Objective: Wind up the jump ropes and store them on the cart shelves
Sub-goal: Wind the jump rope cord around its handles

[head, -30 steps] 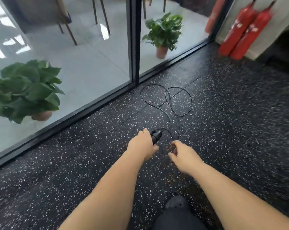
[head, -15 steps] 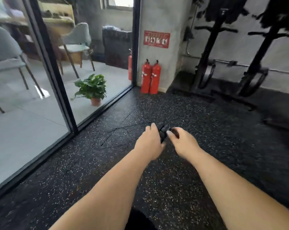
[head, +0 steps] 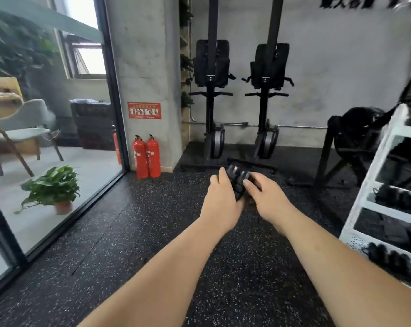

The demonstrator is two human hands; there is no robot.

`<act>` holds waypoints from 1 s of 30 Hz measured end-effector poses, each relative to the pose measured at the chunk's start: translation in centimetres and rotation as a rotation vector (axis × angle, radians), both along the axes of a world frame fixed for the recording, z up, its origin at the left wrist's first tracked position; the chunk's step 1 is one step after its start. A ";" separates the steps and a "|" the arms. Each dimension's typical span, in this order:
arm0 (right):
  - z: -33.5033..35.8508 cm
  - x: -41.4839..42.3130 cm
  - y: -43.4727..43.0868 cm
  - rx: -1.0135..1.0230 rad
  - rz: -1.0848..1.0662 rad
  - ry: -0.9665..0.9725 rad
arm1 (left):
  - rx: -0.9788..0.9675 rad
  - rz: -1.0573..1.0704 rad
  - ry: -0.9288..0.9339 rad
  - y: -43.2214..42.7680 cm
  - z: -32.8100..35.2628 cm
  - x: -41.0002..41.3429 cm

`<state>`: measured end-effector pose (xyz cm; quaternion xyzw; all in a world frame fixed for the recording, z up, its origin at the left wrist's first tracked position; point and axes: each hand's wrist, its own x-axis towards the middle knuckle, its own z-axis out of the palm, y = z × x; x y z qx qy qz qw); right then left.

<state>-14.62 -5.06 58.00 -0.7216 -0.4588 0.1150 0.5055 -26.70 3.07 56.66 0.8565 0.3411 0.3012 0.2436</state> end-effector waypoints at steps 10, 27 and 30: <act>-2.4 4.1 -5.8 0.043 -0.094 -0.010 | -0.070 -0.052 -0.058 -4.6 -2.6 5.6; -16.0 5.8 -1.4 -0.188 -0.047 0.125 | -0.066 0.014 0.209 -1.2 -14.7 6.0; -16.8 6.1 0.3 -0.182 -0.062 0.192 | -0.087 0.032 0.189 0.1 -15.5 6.4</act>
